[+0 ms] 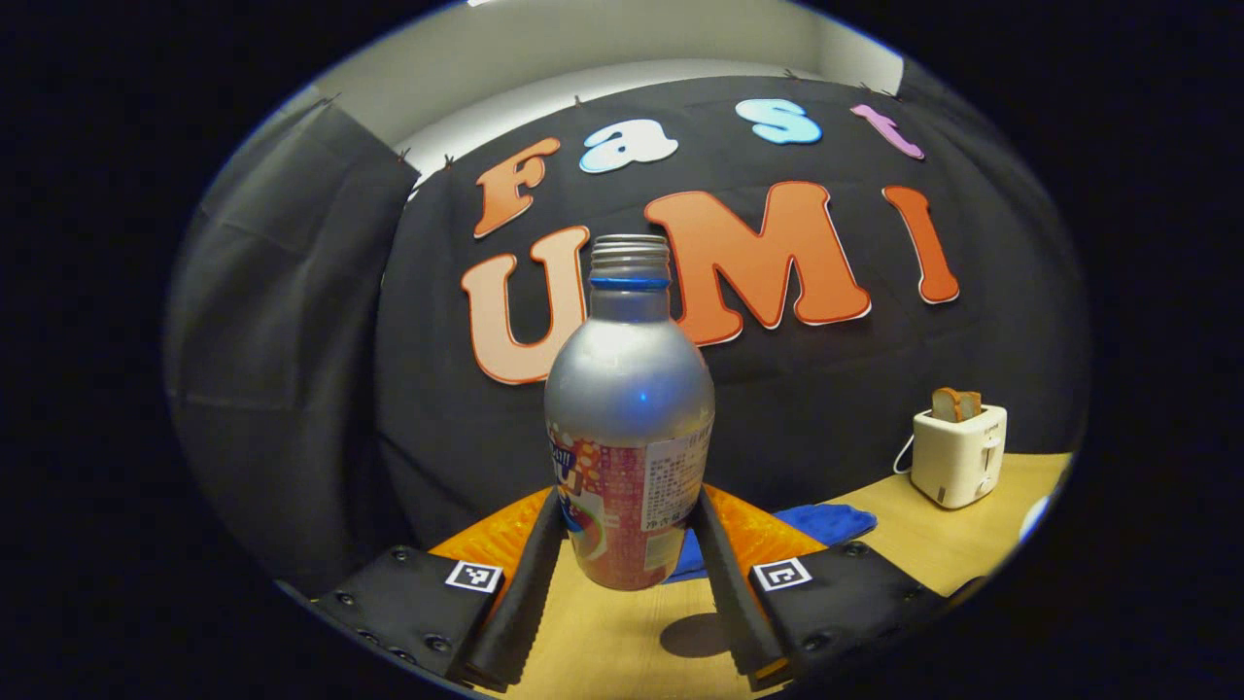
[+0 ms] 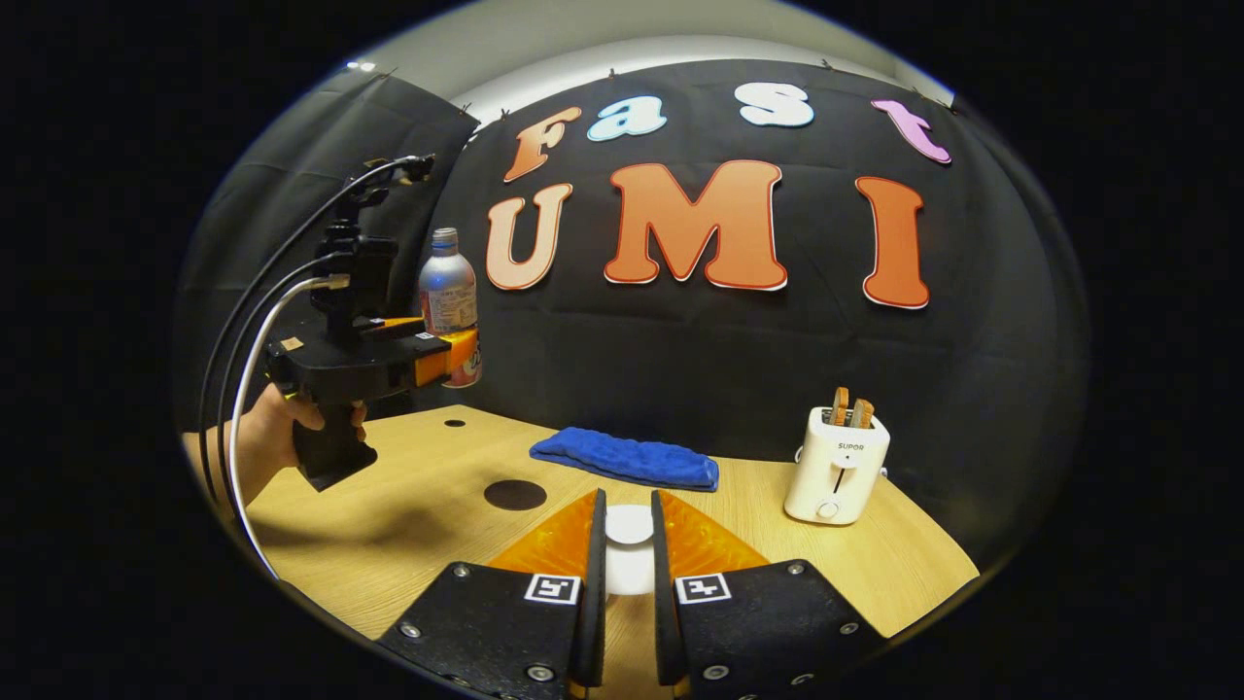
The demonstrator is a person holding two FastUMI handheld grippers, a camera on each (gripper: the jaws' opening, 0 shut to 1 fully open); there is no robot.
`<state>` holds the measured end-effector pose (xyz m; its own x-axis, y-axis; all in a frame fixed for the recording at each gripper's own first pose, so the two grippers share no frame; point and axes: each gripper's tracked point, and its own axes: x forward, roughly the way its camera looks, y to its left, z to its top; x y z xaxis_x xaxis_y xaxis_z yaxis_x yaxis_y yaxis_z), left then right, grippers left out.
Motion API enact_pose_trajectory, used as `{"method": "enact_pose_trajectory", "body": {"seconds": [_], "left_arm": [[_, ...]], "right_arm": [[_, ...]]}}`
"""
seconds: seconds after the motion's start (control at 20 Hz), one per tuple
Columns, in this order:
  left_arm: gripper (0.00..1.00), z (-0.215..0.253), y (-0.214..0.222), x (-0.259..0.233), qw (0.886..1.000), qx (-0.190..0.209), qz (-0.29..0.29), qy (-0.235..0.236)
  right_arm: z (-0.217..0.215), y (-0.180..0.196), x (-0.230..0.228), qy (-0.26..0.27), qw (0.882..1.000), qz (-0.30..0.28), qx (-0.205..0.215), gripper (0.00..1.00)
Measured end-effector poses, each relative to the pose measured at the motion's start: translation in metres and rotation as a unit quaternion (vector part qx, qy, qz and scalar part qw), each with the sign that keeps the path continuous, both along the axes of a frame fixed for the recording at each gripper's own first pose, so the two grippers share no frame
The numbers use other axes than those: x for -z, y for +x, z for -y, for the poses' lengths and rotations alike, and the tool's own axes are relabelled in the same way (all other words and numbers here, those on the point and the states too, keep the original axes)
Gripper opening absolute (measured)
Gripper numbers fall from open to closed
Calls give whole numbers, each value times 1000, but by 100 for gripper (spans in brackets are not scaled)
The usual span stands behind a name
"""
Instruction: Open the teacup lid with one hand, grasp the water bottle and pour water into the teacup with the other hand; after pouring, place the water bottle on the coaster and then close the teacup lid.
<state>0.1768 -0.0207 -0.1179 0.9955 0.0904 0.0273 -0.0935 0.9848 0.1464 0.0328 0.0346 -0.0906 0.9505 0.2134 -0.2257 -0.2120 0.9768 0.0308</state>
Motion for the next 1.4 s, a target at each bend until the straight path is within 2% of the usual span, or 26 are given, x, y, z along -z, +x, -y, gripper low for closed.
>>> {"method": "enact_pose_trajectory", "body": {"seconds": [0.3, 0.4, 0.45, 0.65, 0.7, 0.8, 0.9, 1.25, 1.3, 1.4], "left_arm": [[78, 5, 21, 64, 992, 16, -77, -98], [75, 6, 20, 86, 988, 22, -99, -113], [78, 8, 23, 96, 986, 25, -109, -121], [79, 19, 29, 131, 978, 43, -148, -141], [75, 22, 29, 139, 976, 51, -159, -141], [82, 22, 33, 151, 974, 52, -177, -134], [79, 25, 35, 160, 972, 51, -190, -128], [79, 37, 42, 194, 964, 51, -235, -110], [86, 37, 43, 191, 965, 54, -232, -113], [81, 40, 41, 194, 962, 61, -243, -106]], "right_arm": [[-5, 0, 5, 2, 1000, -4, -3, 22], [-7, 0, 10, 4, 1000, -10, -6, 22], [-7, 0, 11, 4, 1000, -12, -7, 22], [-8, 1, 20, 12, 1000, -18, -8, 22], [-9, 2, 22, 11, 1000, -21, -9, 22], [-13, 2, 26, 11, 1000, -24, -14, 22], [-18, 4, 28, 15, 999, -26, -19, 22], [-26, 9, 38, 18, 999, -38, -30, 22], [-28, 10, 40, 18, 999, -40, -31, 21], [-32, 11, 42, 19, 998, -42, -35, 22]]}}
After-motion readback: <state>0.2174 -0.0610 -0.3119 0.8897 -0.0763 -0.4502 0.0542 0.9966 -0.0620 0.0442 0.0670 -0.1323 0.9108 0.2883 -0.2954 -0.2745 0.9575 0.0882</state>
